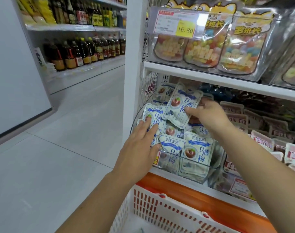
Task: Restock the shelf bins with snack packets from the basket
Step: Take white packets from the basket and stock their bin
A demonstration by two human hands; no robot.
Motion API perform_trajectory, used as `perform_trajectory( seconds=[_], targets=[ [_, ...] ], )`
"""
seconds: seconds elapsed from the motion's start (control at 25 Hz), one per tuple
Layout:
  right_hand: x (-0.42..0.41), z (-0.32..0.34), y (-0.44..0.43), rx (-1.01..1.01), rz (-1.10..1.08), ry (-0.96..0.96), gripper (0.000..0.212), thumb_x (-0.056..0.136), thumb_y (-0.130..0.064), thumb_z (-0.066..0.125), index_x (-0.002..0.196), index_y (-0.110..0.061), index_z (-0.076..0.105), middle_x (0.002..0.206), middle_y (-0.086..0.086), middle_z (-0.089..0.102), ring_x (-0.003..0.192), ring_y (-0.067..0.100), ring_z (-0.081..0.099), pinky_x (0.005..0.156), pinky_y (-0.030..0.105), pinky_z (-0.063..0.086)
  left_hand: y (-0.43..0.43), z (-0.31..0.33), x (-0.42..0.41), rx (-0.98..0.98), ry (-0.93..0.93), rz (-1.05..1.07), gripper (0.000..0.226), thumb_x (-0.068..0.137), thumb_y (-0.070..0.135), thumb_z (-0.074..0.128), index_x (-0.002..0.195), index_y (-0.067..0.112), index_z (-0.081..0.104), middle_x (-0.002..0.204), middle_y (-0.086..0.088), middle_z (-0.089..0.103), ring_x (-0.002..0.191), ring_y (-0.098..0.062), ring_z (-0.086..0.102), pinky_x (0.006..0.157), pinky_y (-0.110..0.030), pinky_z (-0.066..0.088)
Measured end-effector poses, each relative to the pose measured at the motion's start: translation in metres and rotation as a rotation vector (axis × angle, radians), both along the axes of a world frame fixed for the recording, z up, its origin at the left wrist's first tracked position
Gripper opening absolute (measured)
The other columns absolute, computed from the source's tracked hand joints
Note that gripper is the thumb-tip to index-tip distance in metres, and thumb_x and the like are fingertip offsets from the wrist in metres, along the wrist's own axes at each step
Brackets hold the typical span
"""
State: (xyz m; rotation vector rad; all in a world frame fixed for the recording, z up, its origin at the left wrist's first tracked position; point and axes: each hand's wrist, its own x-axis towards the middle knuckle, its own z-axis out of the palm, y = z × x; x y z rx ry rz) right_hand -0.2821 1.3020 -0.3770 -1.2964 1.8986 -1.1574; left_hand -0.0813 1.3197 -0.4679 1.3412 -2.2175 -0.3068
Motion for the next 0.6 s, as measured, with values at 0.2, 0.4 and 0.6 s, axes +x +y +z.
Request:
perform_trajectory(
  seconds=[0.2,0.4,0.6],
  targets=[
    [0.002,-0.011,0.009,0.291,0.148,0.354,0.025,0.083,-0.023,0.077,0.086,-0.003,0.062,0.08,0.01,0.069,0.065,0.021,0.06,0.066,0.031,0.048,-0.002,-0.003,0.001,-0.007,0.007,-0.007,0.063,0.1,0.045,0.04,0.154,0.034,0.011,0.162,0.018,-0.006,0.149,-0.007,-0.001,0.117,-0.03,0.021],
    [0.008,-0.002,0.008,0.161,-0.016,0.572,0.039,0.086,-0.041,0.071,0.082,-0.002,0.066,0.079,0.014,0.069,0.074,0.028,0.065,0.067,0.034,0.05,-0.001,-0.007,0.001,-0.021,0.009,-0.018,0.063,0.1,0.043,0.04,0.154,0.032,0.01,0.162,0.017,-0.007,0.149,-0.007,0.0,0.119,-0.031,0.02],
    [0.003,-0.014,0.016,0.129,-0.007,0.582,0.027,0.09,-0.036,0.067,0.098,-0.01,0.068,0.095,0.006,0.071,0.077,0.019,0.065,0.077,0.033,0.053,0.009,-0.005,0.002,-0.036,0.029,-0.017,0.062,0.1,0.042,0.044,0.154,0.031,0.015,0.162,0.016,-0.004,0.149,-0.007,0.002,0.12,-0.033,0.021]
  ],
)
